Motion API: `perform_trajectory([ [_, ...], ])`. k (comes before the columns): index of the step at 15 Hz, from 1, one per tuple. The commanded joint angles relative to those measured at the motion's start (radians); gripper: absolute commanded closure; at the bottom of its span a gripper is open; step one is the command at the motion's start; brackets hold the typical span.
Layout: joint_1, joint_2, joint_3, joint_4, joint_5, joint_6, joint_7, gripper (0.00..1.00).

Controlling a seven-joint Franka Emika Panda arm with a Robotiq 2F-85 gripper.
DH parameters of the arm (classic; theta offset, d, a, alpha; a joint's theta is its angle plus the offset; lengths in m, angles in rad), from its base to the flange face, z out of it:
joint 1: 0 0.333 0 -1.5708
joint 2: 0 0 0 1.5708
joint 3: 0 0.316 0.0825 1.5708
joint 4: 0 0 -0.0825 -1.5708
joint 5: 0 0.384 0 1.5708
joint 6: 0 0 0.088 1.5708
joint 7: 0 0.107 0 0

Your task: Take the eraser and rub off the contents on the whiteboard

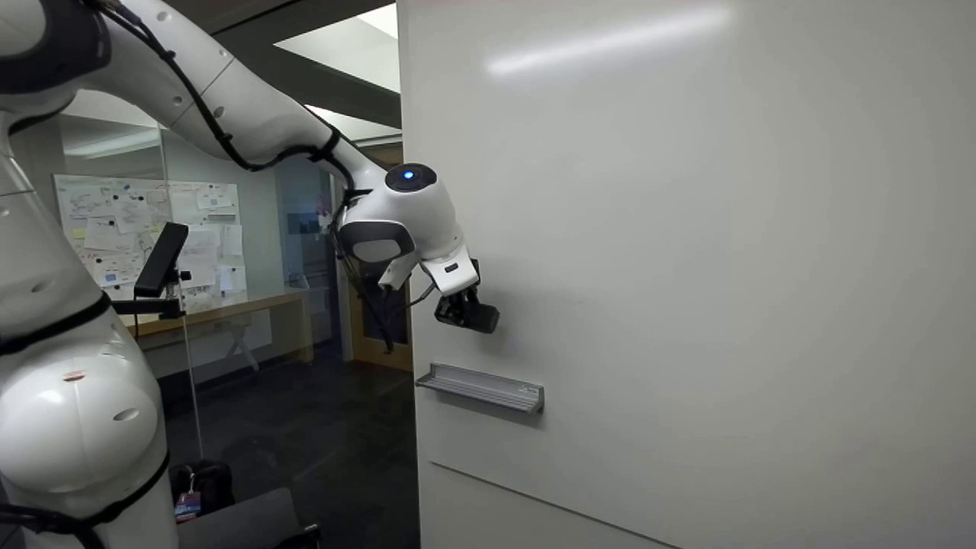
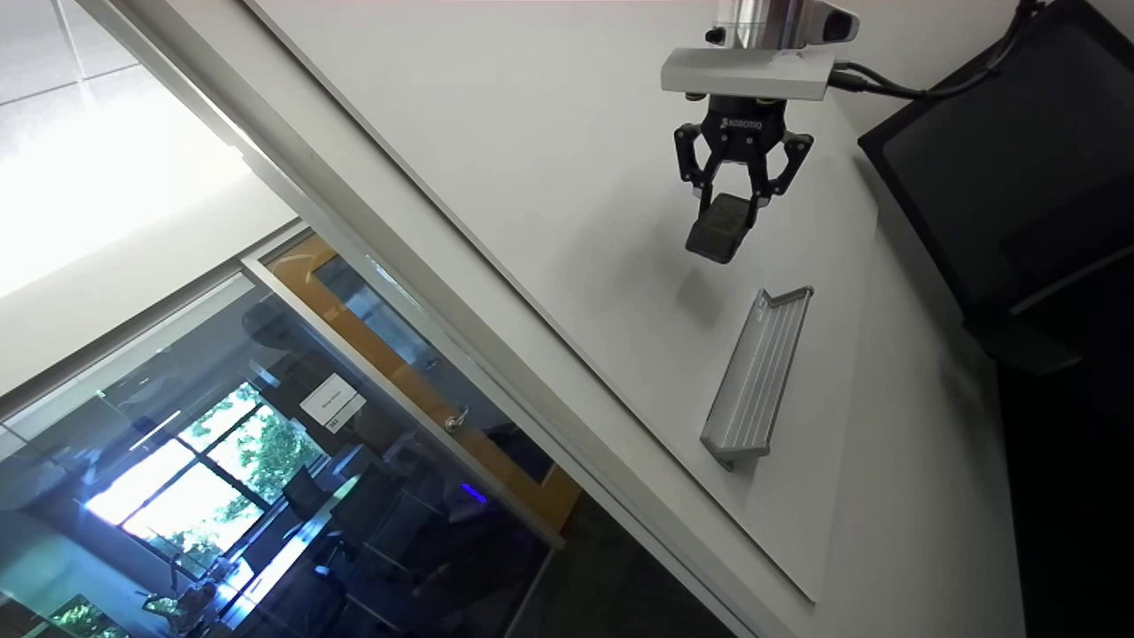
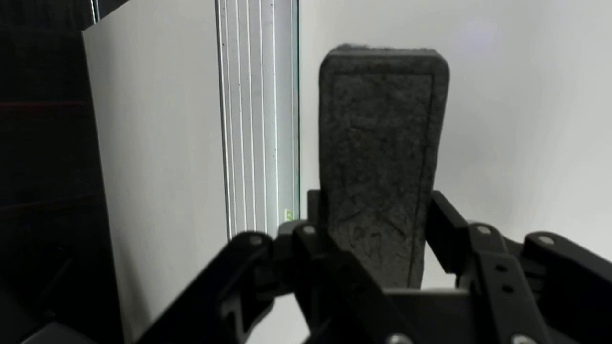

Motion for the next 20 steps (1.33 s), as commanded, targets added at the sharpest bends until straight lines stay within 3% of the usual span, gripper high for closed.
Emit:
perform_trajectory([
  [1,-0.035,0.013,0.049,-0.005,0.016,0.007,-0.019,0.72],
  [10,0.031,0.107,0.055,-0.045,0.064,0.117,-0.048,0.72],
  [20,0.081,0.273,0.049,0.027,0.28,0.201,-0.264,0.72],
])
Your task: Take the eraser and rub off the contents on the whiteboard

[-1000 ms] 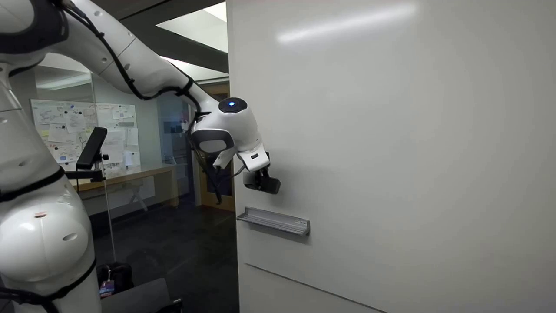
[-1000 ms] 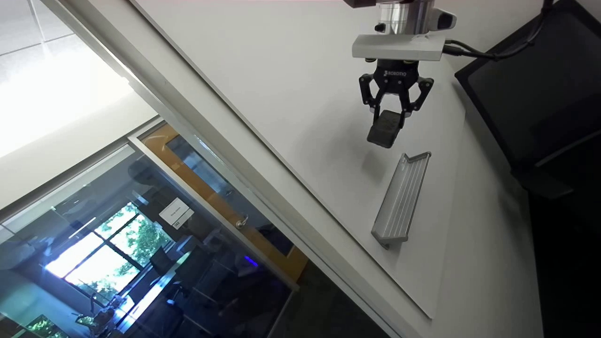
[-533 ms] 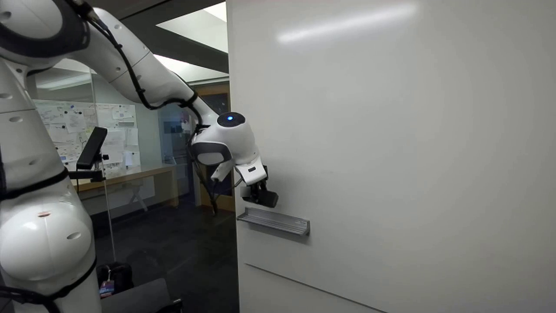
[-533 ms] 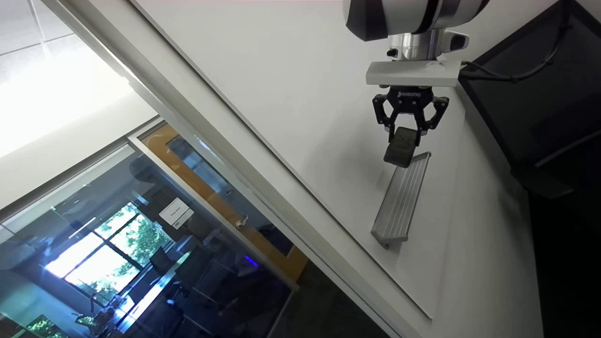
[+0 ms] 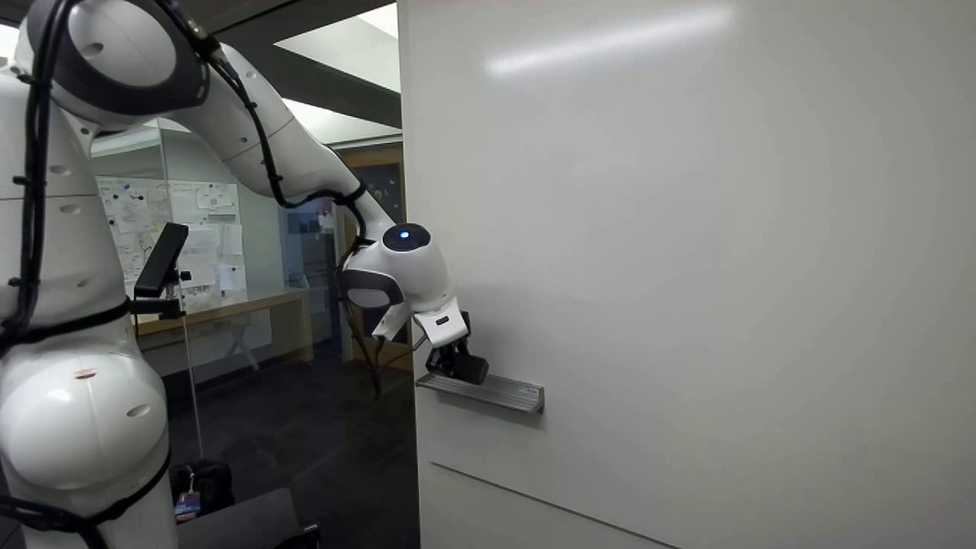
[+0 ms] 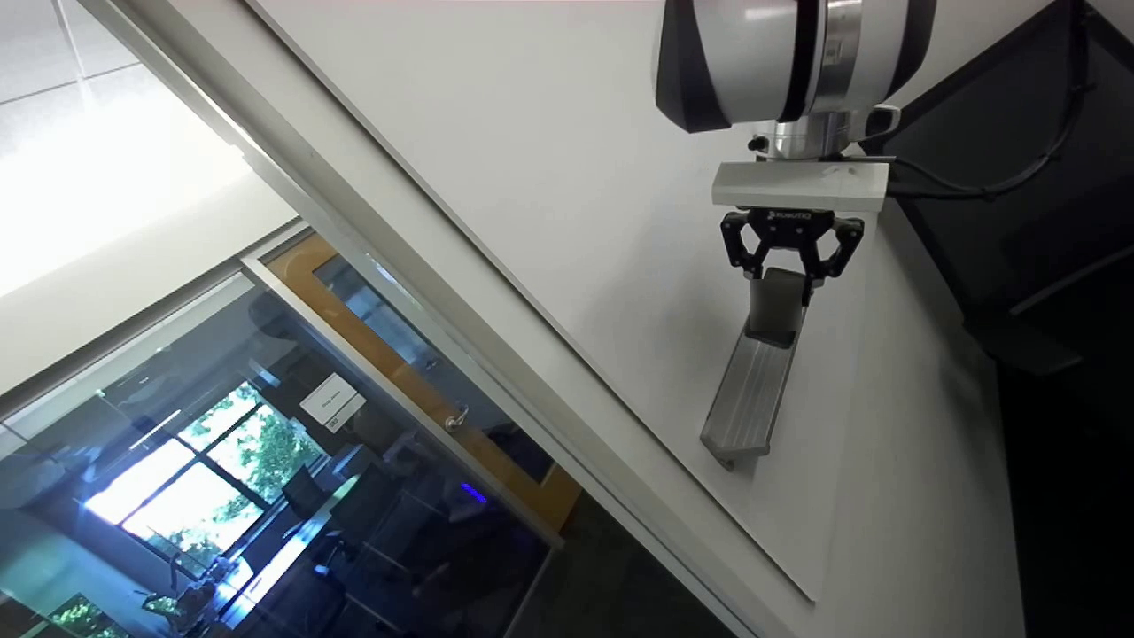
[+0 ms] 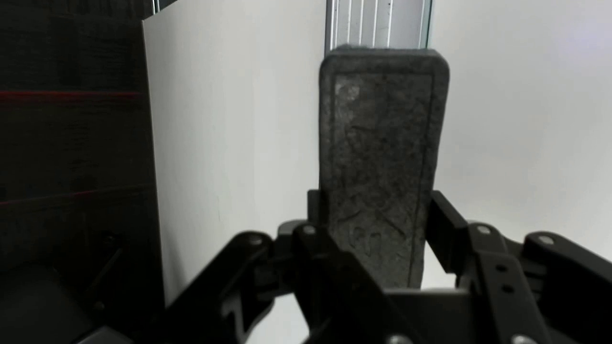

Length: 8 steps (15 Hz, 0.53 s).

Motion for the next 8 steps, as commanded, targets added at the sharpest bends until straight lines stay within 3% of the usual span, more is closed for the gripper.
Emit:
perform_trajectory([
  [1,0.013,0.078,0.001,0.06,0.08,0.038,-0.087,0.72],
  [8,0.008,0.22,0.008,0.169,0.143,0.064,-0.14,0.72],
])
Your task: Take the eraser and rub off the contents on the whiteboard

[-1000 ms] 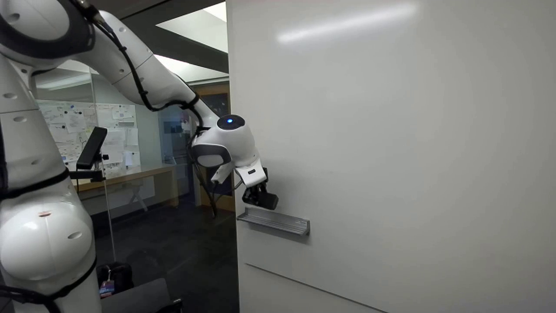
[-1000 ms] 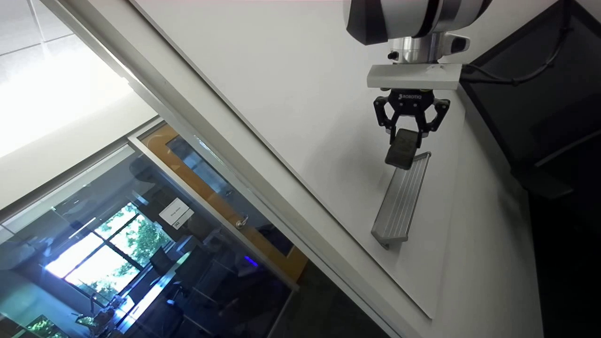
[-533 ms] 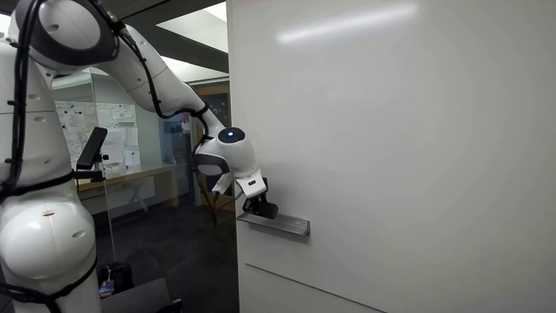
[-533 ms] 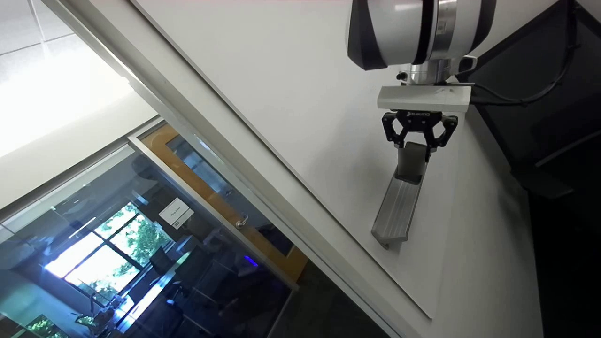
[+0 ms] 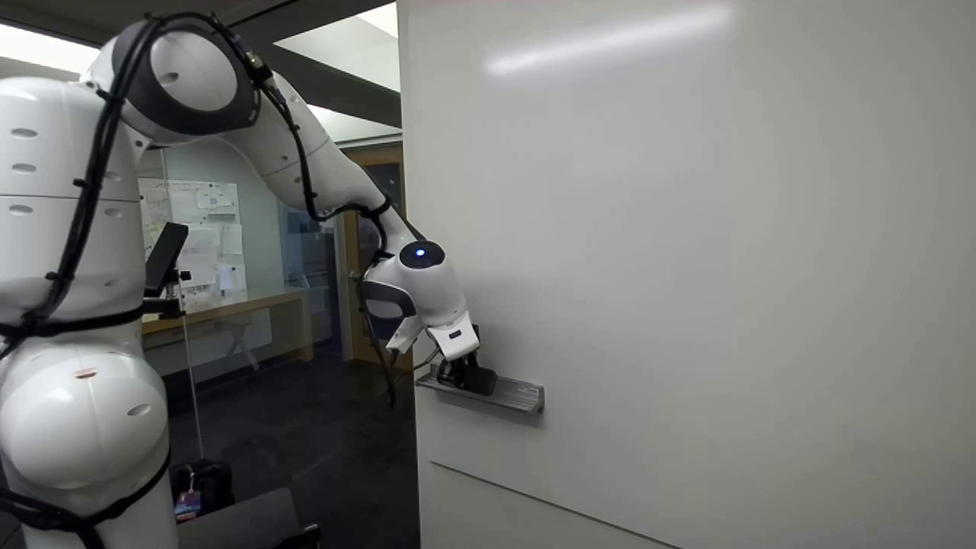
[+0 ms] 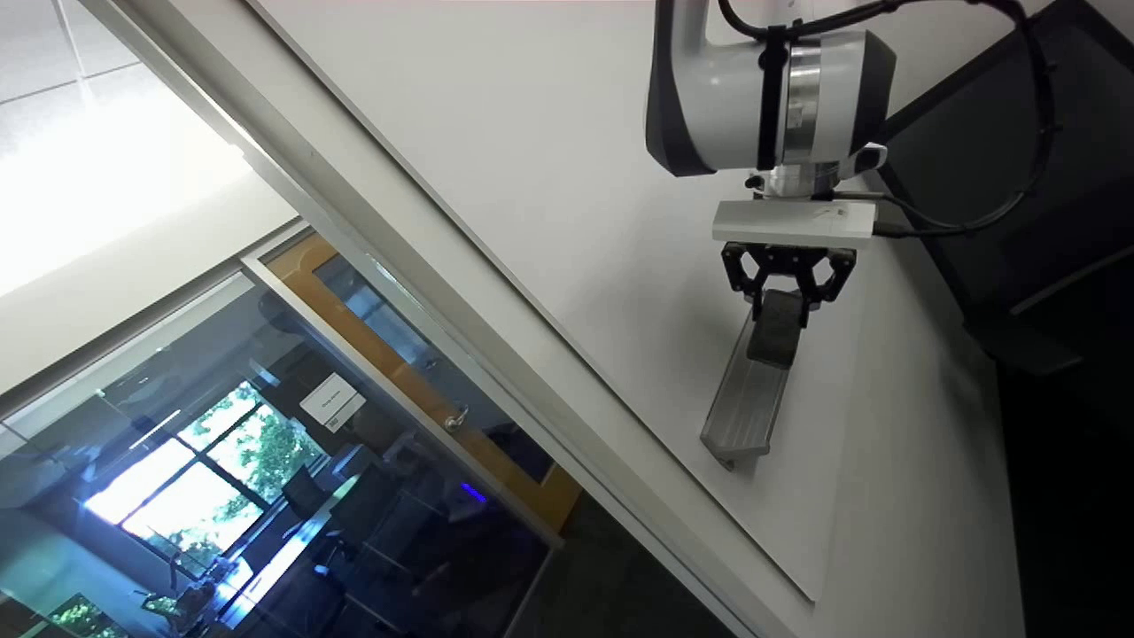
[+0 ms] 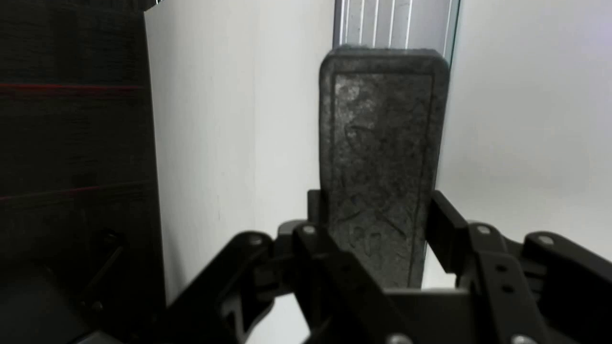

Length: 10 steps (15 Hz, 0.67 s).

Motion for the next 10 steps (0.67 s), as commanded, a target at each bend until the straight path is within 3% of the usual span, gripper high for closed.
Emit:
perform_trajectory([
  [1,0.003,0.086,0.009,0.083,0.054,0.036,-0.038,0.72],
  [10,0.001,0.147,0.014,0.169,0.135,0.065,-0.124,0.72],
])
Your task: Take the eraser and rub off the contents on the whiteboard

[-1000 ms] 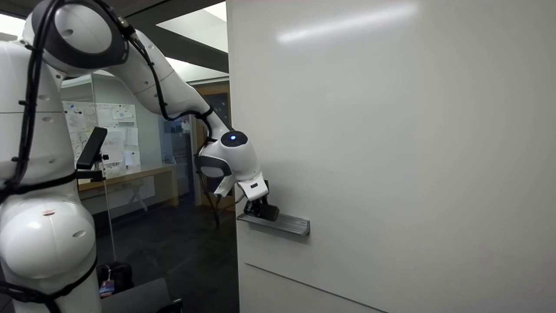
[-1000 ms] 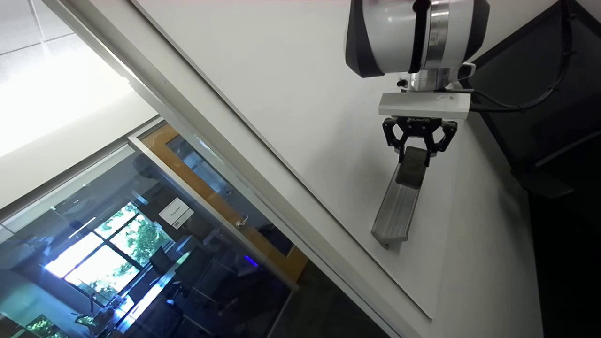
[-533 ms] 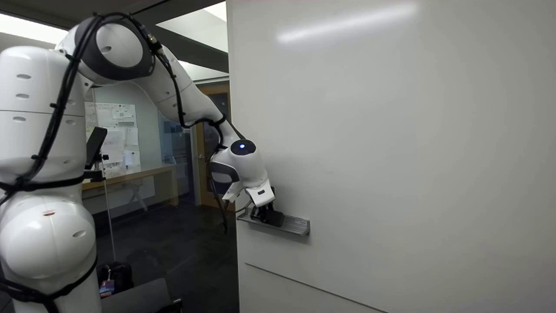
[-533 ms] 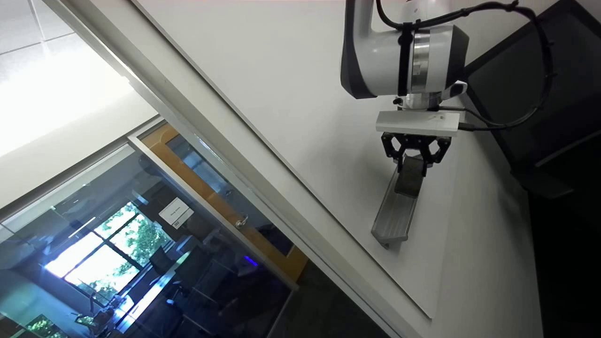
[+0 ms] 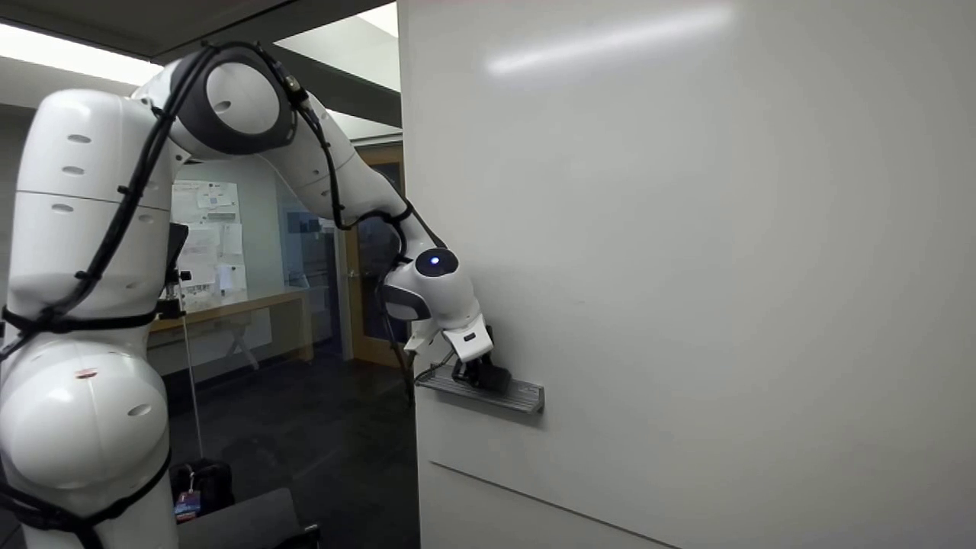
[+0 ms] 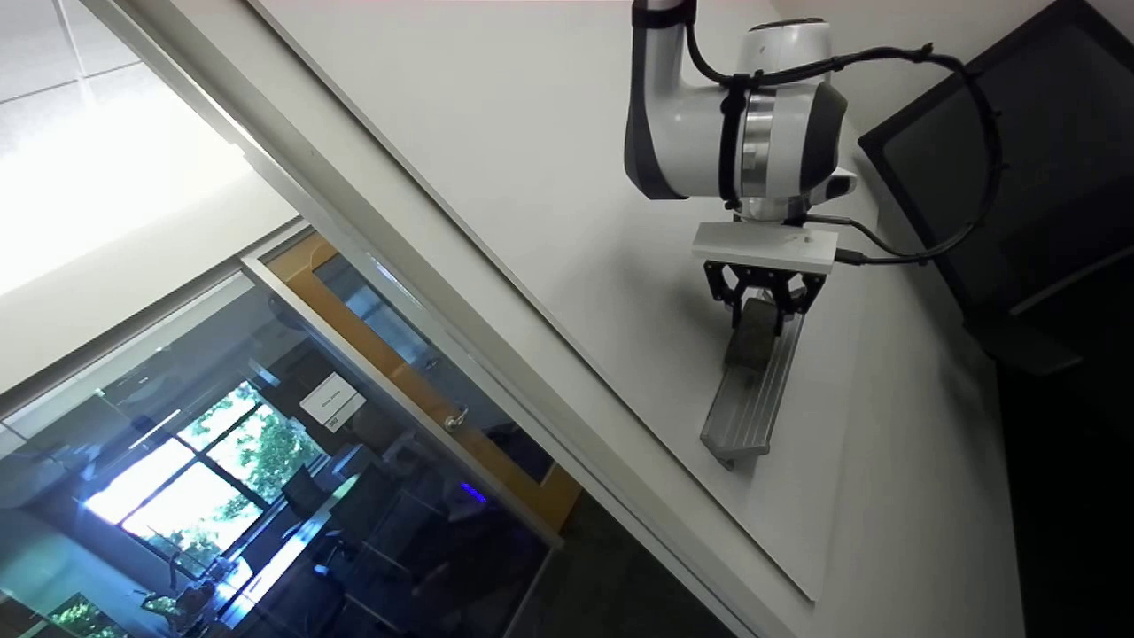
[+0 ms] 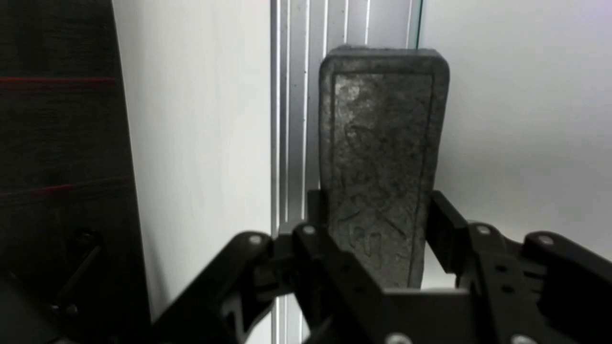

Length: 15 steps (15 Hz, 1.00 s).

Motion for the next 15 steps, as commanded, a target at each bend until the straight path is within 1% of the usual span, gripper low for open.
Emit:
perform_trajectory([
  [1,0.002,0.018,0.009,0.025,0.039,0.03,-0.051,0.72],
  [5,0.005,0.014,0.007,0.011,0.023,0.026,-0.056,0.72],
  [6,0.005,0.013,0.007,0.01,0.023,0.025,-0.062,0.4],
  [7,0.005,0.012,0.008,0.011,0.025,0.028,-0.067,0.2],
  [10,0.006,0.005,0.008,0.011,0.03,0.033,-0.073,0.01],
  [12,0.008,-0.007,0.008,0.005,0.029,0.037,-0.072,0.0],
  [15,0.011,-0.065,0.001,-0.037,-0.001,0.041,-0.042,0.0],
])
